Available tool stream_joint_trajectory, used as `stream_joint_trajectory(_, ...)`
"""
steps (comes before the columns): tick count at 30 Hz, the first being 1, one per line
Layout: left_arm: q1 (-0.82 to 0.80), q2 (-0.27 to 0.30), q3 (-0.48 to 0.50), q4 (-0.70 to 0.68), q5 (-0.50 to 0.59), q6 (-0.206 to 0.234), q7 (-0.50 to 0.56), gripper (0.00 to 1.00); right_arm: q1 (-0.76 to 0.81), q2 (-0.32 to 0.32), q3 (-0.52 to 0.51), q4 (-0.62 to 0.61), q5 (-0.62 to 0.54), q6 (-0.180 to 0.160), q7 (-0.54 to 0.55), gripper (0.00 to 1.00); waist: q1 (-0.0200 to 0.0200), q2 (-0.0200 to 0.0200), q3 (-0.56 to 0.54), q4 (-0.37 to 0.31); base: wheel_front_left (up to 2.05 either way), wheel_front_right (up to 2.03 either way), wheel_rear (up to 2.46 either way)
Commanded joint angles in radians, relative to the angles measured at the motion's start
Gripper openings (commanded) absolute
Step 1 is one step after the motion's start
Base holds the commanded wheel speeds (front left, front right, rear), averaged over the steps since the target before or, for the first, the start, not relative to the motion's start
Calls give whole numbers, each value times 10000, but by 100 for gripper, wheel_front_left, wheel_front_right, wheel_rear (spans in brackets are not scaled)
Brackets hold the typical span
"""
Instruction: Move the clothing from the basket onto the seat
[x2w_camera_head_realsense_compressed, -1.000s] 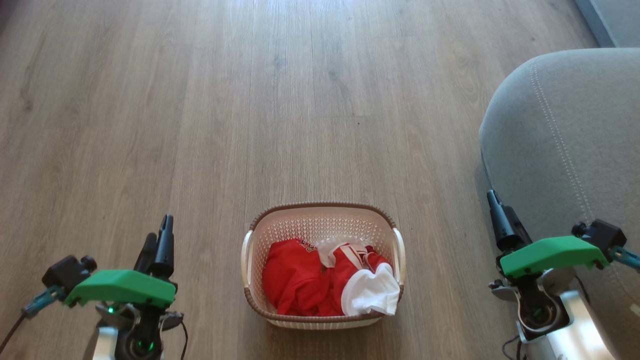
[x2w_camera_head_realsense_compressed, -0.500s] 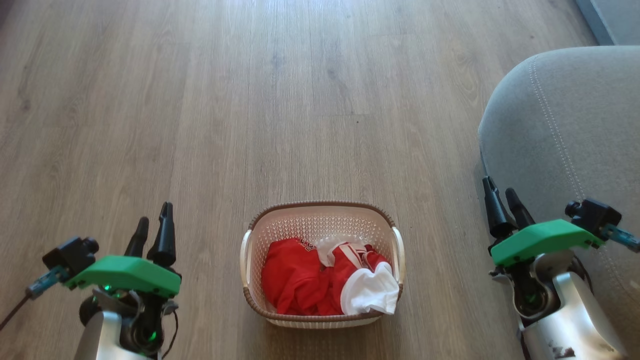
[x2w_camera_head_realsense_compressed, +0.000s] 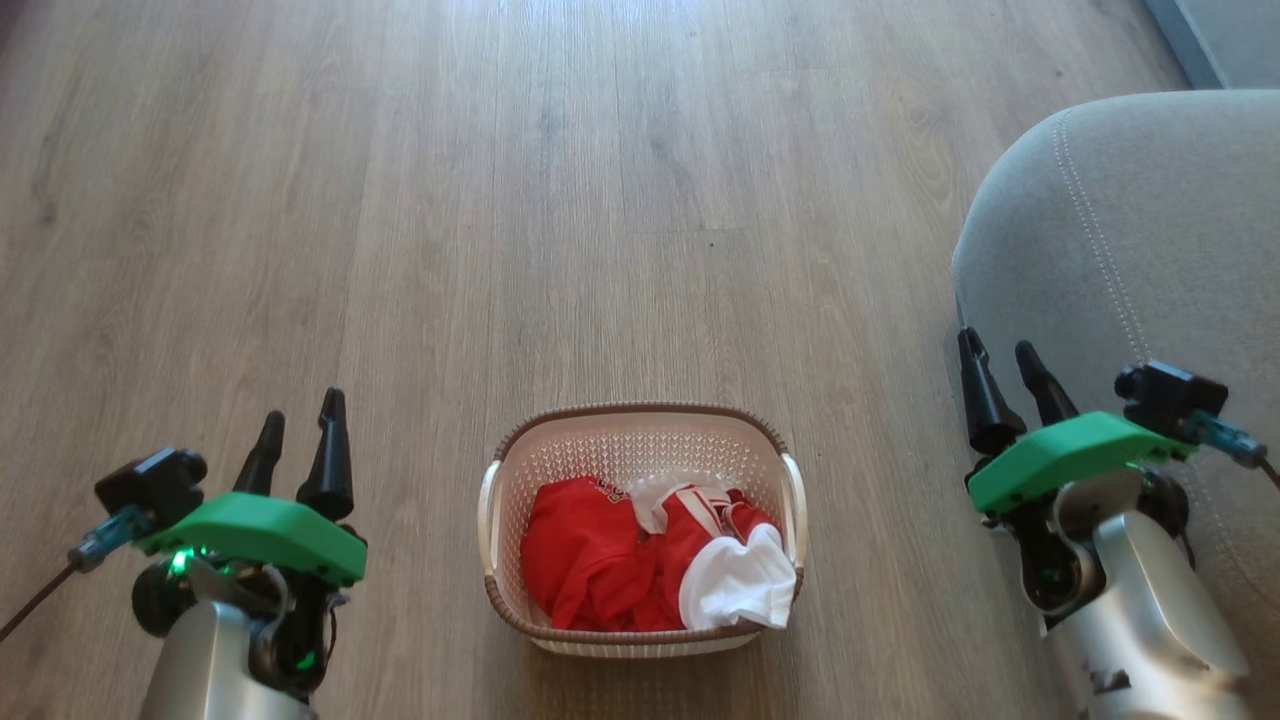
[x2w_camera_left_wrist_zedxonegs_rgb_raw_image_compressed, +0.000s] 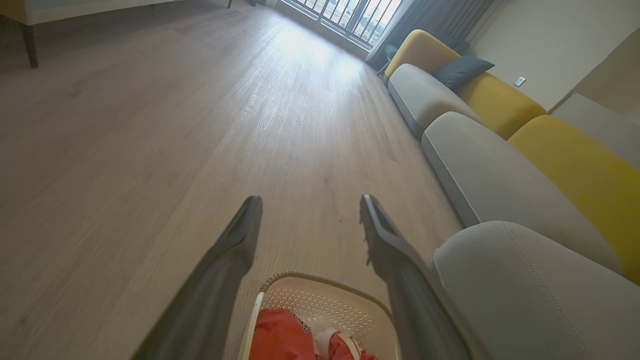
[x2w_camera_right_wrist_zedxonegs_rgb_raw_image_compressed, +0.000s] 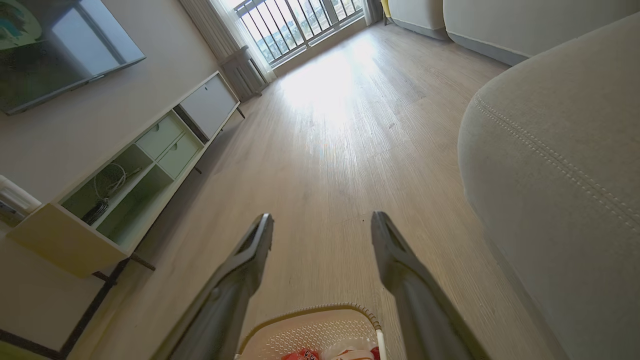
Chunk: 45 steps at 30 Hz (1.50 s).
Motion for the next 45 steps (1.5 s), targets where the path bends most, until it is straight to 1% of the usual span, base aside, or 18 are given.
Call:
stream_joint_trajectory(1,-732,187,247,-258,303,-48,-167,100,-692,-130,189,-250,-289,0,-167,100,-1,0,1,-2,0,0,0)
stream_joint_trajectory(22,-1306,174,325,241,3000,46,-781,100,-1625,-275,836,599,-2734,0,-787,100,-1,0,112,-65,0,0,0)
stream_joint_trajectory(37,-1667,115,419,419,4790,243,-1220,100,-2187,-377,828,974,-4718,0,-1229,100,-1,0,181,-146,0,0,0)
stream_joint_trajectory(39,-1702,107,443,433,4959,259,-1269,100,-2259,-375,804,1028,-4958,0,-1278,100,-1,0,192,-157,0,0,0)
stream_joint_trajectory(45,-1692,83,518,436,4876,360,-1269,100,-2221,-317,607,996,-5073,0,-1278,100,-1,0,220,-170,0,0,0)
